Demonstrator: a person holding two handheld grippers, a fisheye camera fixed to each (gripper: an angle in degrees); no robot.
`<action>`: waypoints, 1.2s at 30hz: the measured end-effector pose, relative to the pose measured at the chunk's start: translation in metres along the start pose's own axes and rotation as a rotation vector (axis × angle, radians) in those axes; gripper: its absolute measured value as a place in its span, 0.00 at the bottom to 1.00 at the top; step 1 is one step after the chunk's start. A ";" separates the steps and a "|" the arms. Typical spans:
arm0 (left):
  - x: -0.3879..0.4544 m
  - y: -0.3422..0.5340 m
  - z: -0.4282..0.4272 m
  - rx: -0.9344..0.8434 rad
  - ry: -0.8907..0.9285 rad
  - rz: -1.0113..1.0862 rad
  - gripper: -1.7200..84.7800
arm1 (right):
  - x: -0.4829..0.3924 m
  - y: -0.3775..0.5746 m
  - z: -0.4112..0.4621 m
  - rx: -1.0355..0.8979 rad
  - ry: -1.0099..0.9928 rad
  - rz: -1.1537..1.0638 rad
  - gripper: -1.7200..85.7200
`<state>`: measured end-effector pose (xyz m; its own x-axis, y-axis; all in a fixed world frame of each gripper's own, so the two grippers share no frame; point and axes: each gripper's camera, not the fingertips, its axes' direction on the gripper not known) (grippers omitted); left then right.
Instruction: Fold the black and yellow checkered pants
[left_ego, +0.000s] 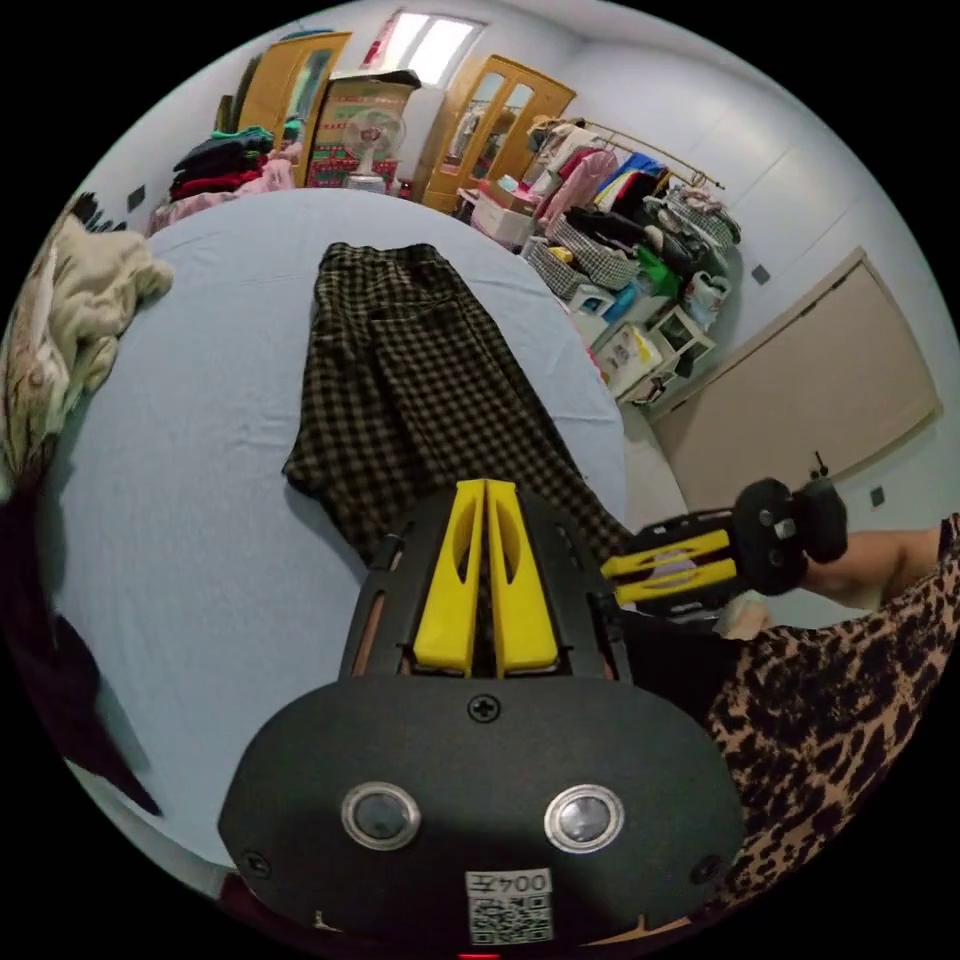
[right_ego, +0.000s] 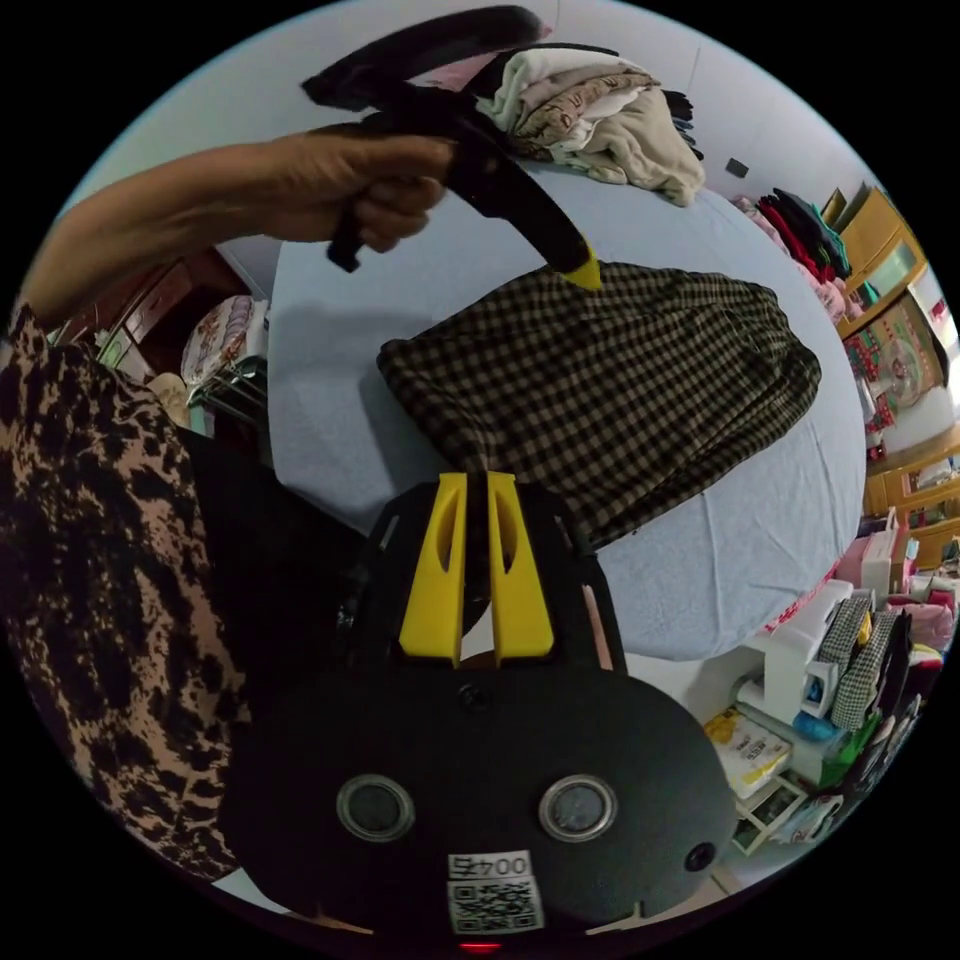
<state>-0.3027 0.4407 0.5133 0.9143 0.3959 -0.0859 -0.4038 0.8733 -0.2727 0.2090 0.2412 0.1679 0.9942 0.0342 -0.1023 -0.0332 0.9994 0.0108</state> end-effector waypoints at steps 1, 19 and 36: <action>0.000 -0.013 0.015 -0.040 -0.039 0.010 0.02 | 0.004 0.001 -0.002 0.007 -0.011 0.014 0.07; 0.025 -0.001 -0.021 0.044 0.098 0.141 0.05 | 0.089 0.018 -0.046 0.131 -0.258 0.231 0.06; 0.142 0.047 0.004 -0.144 -0.143 0.492 0.07 | 0.111 0.011 -0.088 0.145 -0.304 0.254 0.07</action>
<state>-0.1917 0.5397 0.4919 0.6006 0.7923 -0.1075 -0.7657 0.5312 -0.3626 0.3100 0.2564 0.0695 0.9419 0.2540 0.2197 -0.2881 0.9473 0.1401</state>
